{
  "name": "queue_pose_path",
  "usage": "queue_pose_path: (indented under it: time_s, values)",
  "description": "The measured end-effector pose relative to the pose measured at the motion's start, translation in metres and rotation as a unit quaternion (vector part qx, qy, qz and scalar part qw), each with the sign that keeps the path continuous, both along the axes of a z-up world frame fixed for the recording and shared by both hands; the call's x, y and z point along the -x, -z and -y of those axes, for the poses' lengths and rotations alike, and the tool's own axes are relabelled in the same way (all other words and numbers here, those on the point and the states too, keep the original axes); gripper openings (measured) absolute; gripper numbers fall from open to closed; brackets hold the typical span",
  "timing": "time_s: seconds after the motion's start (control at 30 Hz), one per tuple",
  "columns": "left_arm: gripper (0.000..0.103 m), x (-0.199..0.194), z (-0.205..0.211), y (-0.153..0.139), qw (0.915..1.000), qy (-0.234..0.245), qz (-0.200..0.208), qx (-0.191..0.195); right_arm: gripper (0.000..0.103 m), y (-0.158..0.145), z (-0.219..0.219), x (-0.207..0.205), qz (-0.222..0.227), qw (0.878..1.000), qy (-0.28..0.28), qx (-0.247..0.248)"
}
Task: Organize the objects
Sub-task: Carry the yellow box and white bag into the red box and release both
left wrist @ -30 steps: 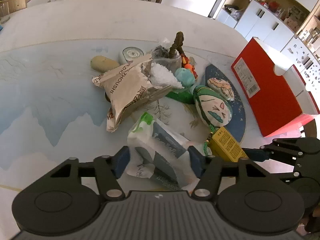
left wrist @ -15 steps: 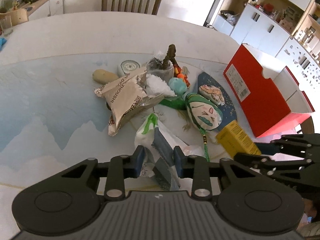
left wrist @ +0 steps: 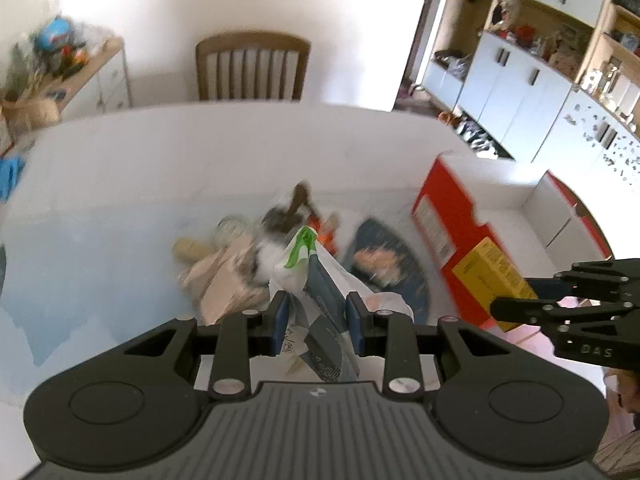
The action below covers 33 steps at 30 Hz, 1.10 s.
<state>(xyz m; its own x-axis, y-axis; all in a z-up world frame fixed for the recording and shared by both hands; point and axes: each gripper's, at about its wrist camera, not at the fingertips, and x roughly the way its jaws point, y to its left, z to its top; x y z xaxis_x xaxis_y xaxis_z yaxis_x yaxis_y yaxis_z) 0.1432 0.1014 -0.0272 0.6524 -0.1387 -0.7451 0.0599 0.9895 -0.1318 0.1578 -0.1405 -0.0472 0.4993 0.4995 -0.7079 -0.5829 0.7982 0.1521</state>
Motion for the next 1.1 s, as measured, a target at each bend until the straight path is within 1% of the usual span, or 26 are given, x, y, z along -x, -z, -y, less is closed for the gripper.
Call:
queue_pose_path:
  time_s: [0.17,0.3,0.47,0.57,0.7,0.83,0.93,1.03,1.1]
  values:
    - [0.03,-0.014,0.036,-0.018,0.9995,0.023,0.023,0.002,0.028,-0.009,0.026,-0.014,0.011,1.0,0.019,-0.01]
    - [0.03,-0.03,0.067,-0.024,0.9987,0.042,0.029,0.005,0.028,-0.011,0.05,-0.022,0.017,0.999,0.035,-0.009]
    - [0.03,-0.053,0.109,-0.03,0.9964,0.076,0.037,0.003,0.028,-0.009,0.081,-0.035,0.023,0.998,0.061,-0.003]
    - [0.03,-0.069,0.136,-0.03,0.995,0.093,0.035,-0.002,0.028,-0.008,0.101,-0.044,0.026,0.997,0.078,0.003]
    - [0.03,-0.089,0.169,-0.027,0.9929,0.116,0.029,-0.006,0.028,-0.002,0.126,-0.053,0.026,0.995,0.101,0.014]
    - [0.03,-0.106,0.199,-0.023,0.9902,0.137,0.024,-0.013,0.028,0.007,0.144,-0.064,0.015,0.993,0.119,0.02]
    - [0.03,-0.119,0.218,-0.013,0.989,0.146,0.012,-0.019,0.028,0.017,0.156,-0.071,0.007,0.991,0.131,0.027]
    - [0.03,-0.133,0.234,0.0,0.9874,0.156,-0.009,-0.023,0.028,0.028,0.163,-0.08,-0.005,0.99,0.141,0.03]
    - [0.03,-0.14,0.242,0.011,0.9863,0.16,-0.021,-0.035,0.028,0.035,0.165,-0.087,-0.014,0.989,0.142,0.037]
